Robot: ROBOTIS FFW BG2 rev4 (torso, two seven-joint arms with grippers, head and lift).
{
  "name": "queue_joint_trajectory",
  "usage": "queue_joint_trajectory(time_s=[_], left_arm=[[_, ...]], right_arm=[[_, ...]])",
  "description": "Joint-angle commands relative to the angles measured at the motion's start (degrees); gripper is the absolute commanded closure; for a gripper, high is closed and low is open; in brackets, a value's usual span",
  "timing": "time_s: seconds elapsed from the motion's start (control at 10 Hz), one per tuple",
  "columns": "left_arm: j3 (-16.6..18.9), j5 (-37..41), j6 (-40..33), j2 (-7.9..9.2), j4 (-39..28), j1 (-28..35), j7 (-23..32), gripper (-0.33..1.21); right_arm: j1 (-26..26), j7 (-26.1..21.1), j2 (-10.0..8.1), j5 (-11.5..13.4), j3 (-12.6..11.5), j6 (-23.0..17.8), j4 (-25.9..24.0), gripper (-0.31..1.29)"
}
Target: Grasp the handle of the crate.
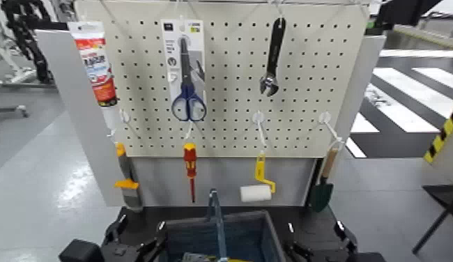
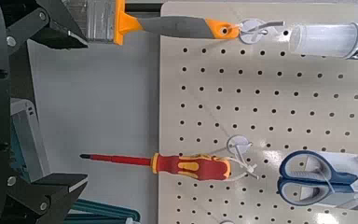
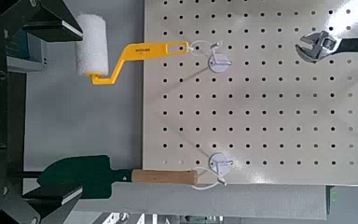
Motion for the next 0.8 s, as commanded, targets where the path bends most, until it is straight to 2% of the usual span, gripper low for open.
queue_joint_trajectory(time_s=[0.1, 0.4, 0.8], left_arm=[[0.37, 0.19, -0.09, -0.41, 0.08, 0.12, -0.01, 0.26], [0.37, 1.33, -0.18, -0.41, 0.08, 0.03, -0.18, 0.26], [-0.77, 6.34, 3.96, 0.99, -3.61, -0.93, -0.09, 0.26]], right_arm=[[0.00, 0.00, 0.00, -0.28, 0.09, 0.00, 0.09, 0.15], [-0.09, 0.00, 0.00, -0.54, 0.09, 0.08, 0.27, 0.15], [-0.26, 0.09, 0.00, -1.60, 0.44, 0.26, 0.70, 0.15]])
